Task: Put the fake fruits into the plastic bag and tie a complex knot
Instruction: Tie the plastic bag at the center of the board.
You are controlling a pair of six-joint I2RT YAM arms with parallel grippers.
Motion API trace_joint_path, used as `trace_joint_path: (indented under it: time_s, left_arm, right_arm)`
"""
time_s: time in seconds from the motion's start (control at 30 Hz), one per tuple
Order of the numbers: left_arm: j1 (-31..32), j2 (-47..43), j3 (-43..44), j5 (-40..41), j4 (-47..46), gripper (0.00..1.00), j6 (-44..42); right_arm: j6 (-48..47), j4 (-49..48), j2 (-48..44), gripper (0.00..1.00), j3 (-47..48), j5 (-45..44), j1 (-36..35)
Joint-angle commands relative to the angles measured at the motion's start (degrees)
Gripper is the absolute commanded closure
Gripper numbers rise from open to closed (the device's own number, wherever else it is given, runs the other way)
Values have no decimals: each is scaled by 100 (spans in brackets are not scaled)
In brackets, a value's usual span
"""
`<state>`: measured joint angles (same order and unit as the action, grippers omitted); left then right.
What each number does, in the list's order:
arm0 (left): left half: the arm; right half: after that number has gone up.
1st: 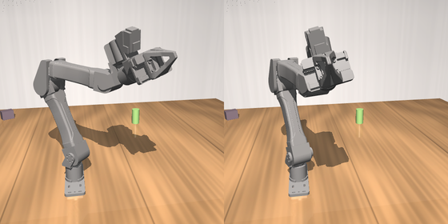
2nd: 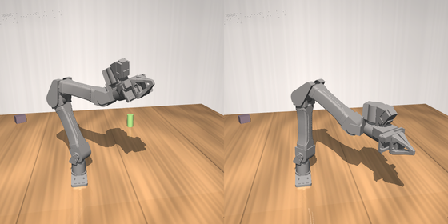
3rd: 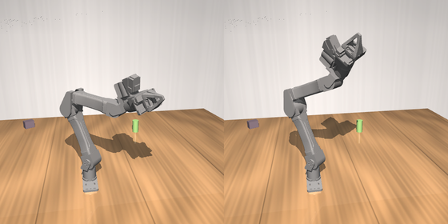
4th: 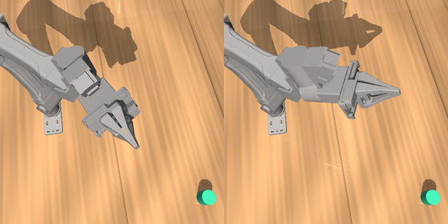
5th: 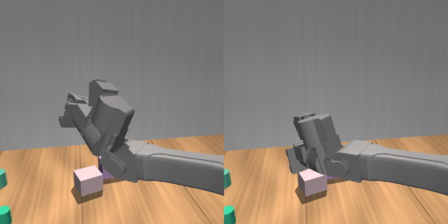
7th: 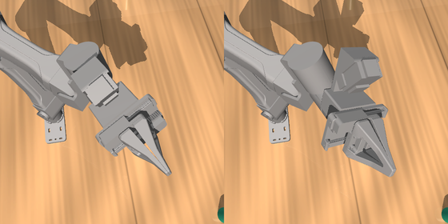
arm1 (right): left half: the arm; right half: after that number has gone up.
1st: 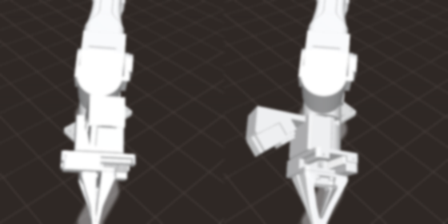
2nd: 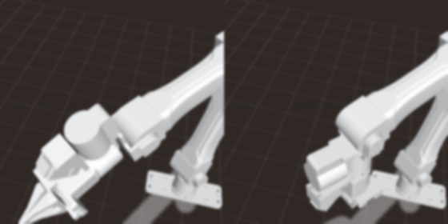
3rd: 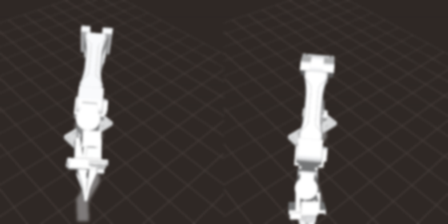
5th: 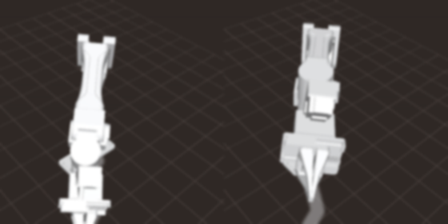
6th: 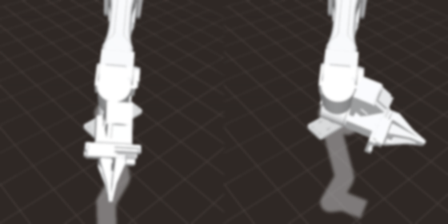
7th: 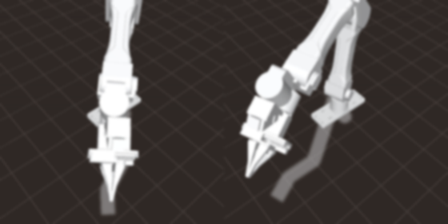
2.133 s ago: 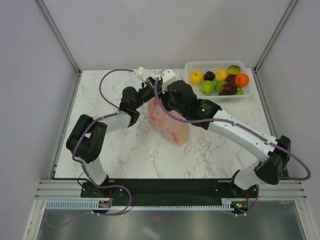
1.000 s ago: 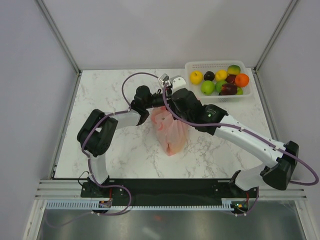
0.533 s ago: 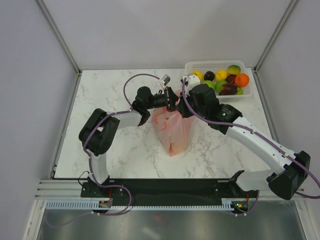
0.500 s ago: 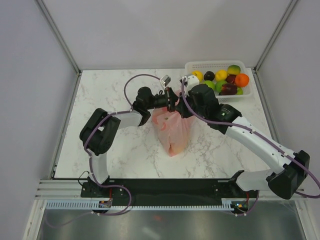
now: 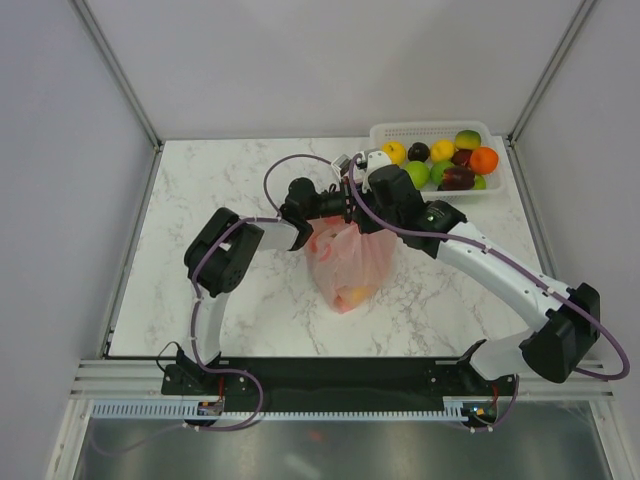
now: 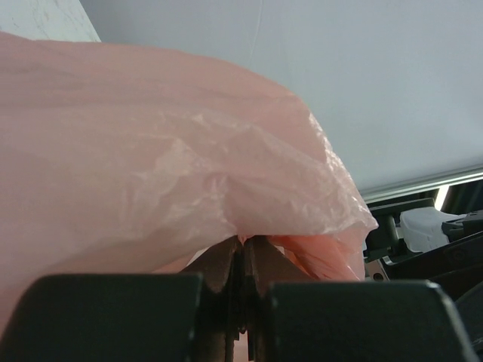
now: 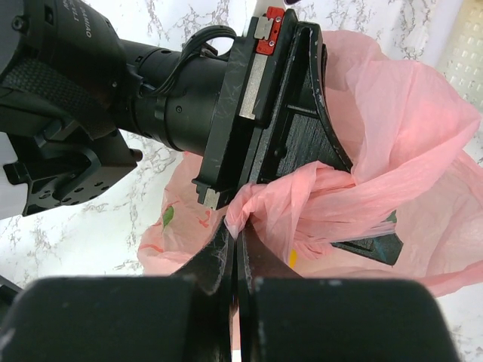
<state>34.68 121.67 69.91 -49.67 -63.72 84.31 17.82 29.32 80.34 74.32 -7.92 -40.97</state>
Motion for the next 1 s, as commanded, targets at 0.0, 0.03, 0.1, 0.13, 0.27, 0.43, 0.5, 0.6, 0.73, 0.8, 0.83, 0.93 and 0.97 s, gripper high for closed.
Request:
trace_joint_path:
  time_s: [0.0,0.03,0.1,0.13,0.27,0.43,0.5,0.6,0.73,0.8,0.83,0.93,0.97]
  left_arm:
    - [66,-2,243,-131,-747,96,464]
    - [66,-64,242,-122,-712,96,446]
    - [66,-108,216,-113,-659,97,411]
    - [66,-152,207,-104,-641,97,393]
    - [66,-222,181,-60,-335,98,191]
    - [48,-407,163,45,421,98,-266]
    - [48,-459,172,63,484,98,-345]
    - [39,-512,181,63,545,98,-389]
    - [57,-469,207,45,563,98,-407]
    - [57,-460,234,19,537,98,-372]
    - [57,-460,234,19,519,98,-354]
    - [57,-477,225,10,501,98,-345]
    - [66,-503,207,19,501,98,-345]
  right_arm:
    - [46,65,44,100,188,-201,1]
    - [11,56,18,100,179,-183,1]
    - [10,47,-9,98,170,-174,-7]
    - [-7,56,-27,97,170,-183,1]
    - [-25,65,-106,96,118,-306,1]
    - [-51,21,-246,86,3,-473,10]
    - [-60,-5,-255,85,-14,-508,28]
    - [-60,-58,-246,84,-32,-491,63]
    - [-69,-146,-246,76,-76,-456,98]
    - [-69,-163,-238,73,-85,-430,89]
    - [-77,-164,-220,73,-85,-412,98]
    - [-60,-181,-229,68,-93,-394,98]
    - [-60,-181,-238,65,-94,-394,98]
